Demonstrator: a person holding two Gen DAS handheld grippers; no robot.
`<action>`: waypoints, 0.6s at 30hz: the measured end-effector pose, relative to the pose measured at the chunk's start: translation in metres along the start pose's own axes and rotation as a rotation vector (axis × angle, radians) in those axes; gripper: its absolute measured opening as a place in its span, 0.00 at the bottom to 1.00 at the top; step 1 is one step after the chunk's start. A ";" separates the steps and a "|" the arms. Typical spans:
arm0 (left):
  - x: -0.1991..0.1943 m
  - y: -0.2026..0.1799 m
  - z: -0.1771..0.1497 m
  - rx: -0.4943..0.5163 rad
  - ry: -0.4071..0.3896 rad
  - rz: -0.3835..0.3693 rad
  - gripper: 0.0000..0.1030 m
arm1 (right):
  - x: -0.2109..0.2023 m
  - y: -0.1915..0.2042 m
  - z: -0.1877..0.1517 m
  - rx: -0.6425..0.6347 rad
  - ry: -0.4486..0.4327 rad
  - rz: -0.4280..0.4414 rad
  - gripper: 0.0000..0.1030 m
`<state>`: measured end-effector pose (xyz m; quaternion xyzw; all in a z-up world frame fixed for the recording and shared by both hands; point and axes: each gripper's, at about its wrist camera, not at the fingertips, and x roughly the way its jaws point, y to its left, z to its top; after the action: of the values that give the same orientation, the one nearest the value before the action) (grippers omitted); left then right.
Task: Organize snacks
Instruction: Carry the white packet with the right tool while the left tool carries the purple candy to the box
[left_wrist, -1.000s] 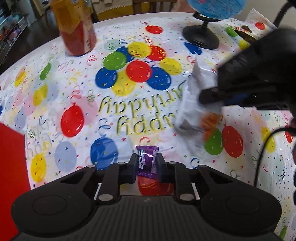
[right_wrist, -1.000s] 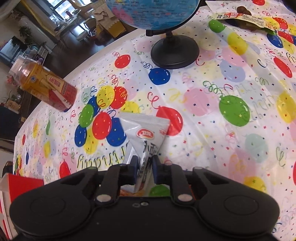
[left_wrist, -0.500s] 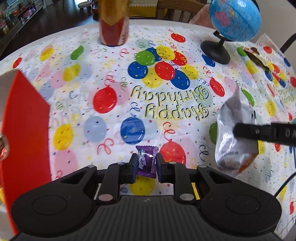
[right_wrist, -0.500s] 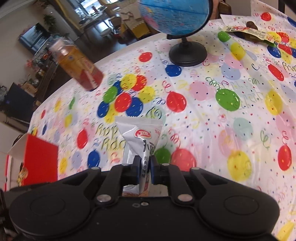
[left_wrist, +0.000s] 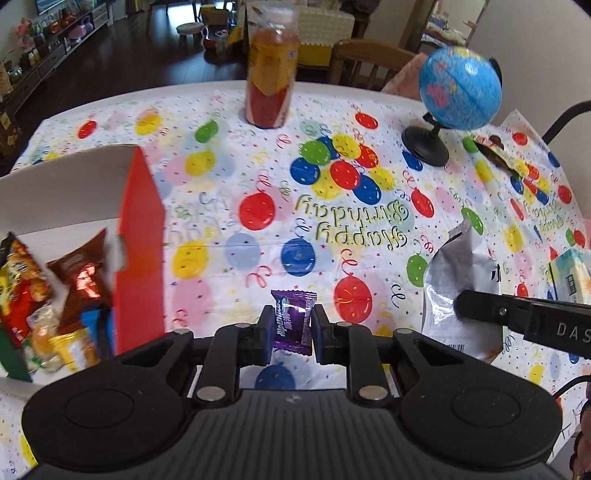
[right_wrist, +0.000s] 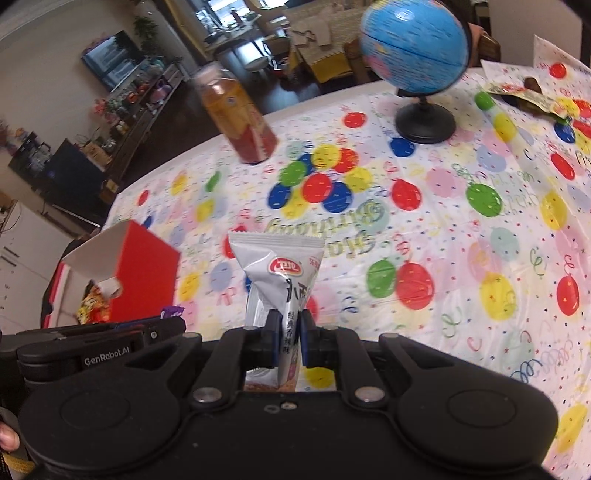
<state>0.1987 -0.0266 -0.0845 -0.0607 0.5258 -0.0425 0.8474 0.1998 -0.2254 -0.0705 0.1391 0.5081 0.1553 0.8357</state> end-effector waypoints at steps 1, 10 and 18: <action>-0.005 0.004 -0.001 -0.007 -0.006 -0.002 0.19 | -0.002 0.006 -0.001 -0.008 -0.002 0.005 0.08; -0.048 0.052 -0.009 -0.041 -0.053 0.004 0.19 | -0.017 0.064 -0.009 -0.071 -0.024 0.044 0.08; -0.079 0.107 -0.016 -0.085 -0.092 0.021 0.19 | -0.012 0.115 -0.019 -0.106 -0.034 0.060 0.08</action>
<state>0.1507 0.0886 -0.0372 -0.0929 0.4882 -0.0086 0.8677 0.1637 -0.1233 -0.0246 0.1123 0.4806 0.2047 0.8453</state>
